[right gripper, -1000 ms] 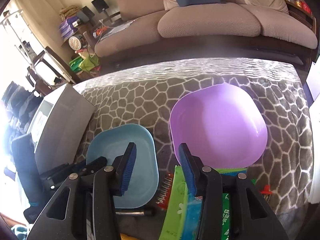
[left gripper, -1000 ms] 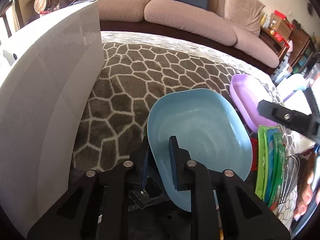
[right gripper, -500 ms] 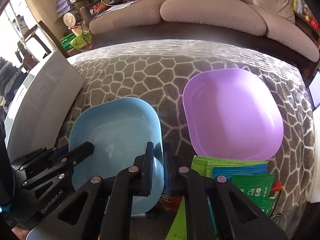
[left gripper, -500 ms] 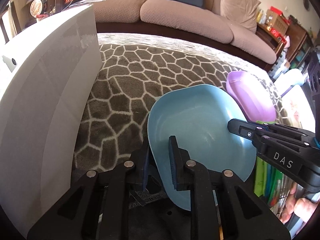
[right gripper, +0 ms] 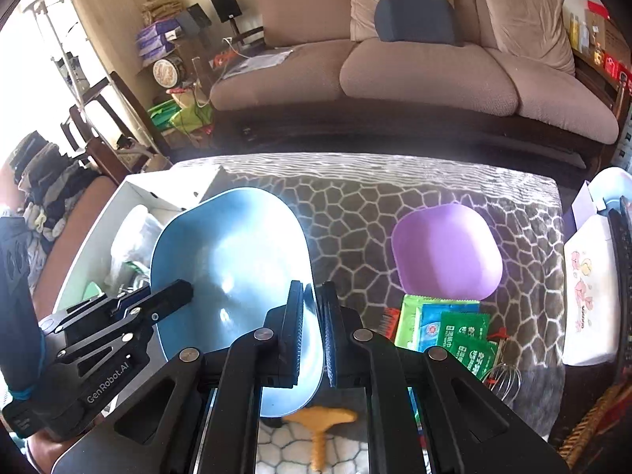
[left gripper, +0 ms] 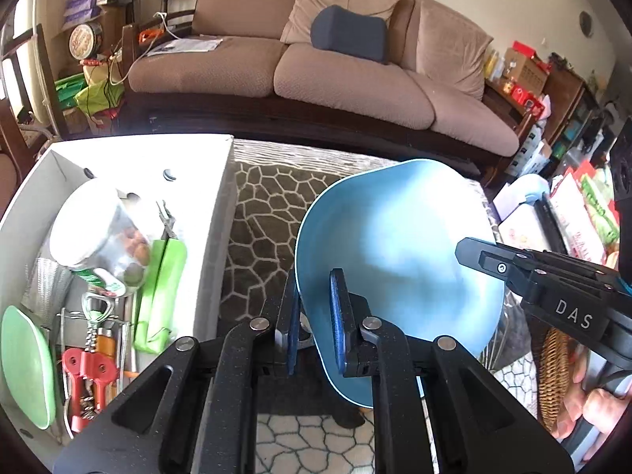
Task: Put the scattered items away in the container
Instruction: 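Lift the teal plate and carry it over the white box with the left gripper, then lower the teal plate into the box and open the left gripper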
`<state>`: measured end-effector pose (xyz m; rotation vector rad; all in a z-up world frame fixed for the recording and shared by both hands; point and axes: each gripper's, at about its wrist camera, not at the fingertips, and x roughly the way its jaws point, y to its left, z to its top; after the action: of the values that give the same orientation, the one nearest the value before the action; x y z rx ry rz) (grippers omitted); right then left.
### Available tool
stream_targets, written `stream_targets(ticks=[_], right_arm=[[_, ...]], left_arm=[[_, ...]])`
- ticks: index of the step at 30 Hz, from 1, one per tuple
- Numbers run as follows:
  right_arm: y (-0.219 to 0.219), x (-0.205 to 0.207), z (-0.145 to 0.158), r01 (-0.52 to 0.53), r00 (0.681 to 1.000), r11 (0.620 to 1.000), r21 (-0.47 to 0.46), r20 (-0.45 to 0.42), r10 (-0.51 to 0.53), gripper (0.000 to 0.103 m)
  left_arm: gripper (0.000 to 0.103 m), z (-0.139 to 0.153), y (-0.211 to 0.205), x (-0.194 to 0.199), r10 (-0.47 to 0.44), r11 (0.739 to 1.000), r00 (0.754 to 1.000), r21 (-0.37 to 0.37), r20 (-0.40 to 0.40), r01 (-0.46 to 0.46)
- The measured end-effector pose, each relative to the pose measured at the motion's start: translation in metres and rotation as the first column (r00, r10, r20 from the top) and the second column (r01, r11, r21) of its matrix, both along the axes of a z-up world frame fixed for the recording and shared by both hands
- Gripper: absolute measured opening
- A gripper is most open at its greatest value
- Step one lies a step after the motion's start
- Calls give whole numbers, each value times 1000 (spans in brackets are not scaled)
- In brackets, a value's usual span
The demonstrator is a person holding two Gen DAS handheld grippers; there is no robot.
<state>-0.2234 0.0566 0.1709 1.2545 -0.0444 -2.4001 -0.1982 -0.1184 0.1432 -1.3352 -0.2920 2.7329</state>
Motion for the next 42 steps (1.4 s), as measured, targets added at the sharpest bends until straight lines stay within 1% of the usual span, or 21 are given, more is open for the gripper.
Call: stream_targets(ticks=[4,7,11,15,18,22,24,28,31,34,37,38,39,42], right_arm=[[-38,32,32,-49,998,999,13,-34,49,9],[-73,52,46,-81,996,997,4,-42,81,9],[-122,74,47,-121,992,992,-16,-30,121,9],[-171,89,34,-141,990,988,-56,4,142,9],[-207,95,18,-150,987,986,-77,41,154,9],[-247,99,-13,-137,982,984,-115,115,150,9],[-263,100,-30,-132,976,981,-142,156,154,9],[-294,99,-56,-140,966,982,-127,202,164,9],[-307,97,-71,-142,961,983,-117,223,165,9],[-312,96,-80,-150,956,983,-110,236,172,10],[-315,96,-86,-156,954,982,-102,243,177,10],[-317,96,-87,-157,953,982,-101,246,177,10],[-318,97,-88,-157,953,983,-95,246,176,11],[-324,99,-90,-168,952,983,-71,249,181,12]], left_arm=[[13,32,-36,34,21,1000,999,-18,-30,-22],[13,46,-69,58,39,998,999,-44,-37,-40],[14,52,-117,83,74,994,997,-81,-20,-75],[14,49,-165,101,106,987,994,-124,0,-105],[14,39,-200,108,116,981,993,-157,21,-111],[14,15,-243,109,96,983,993,-165,71,-83],[14,1,-259,108,90,980,991,-186,94,-71],[14,-25,-280,105,95,975,987,-211,129,-66],[14,-38,-290,103,105,975,985,-210,140,-74],[15,-46,-290,100,103,969,983,-240,151,-65],[18,-53,-286,98,101,953,981,-298,163,-49],[21,-55,-285,99,102,949,981,-311,165,-46],[27,-58,-284,99,100,948,981,-316,167,-43],[38,-61,-283,99,108,947,981,-316,163,-52]])
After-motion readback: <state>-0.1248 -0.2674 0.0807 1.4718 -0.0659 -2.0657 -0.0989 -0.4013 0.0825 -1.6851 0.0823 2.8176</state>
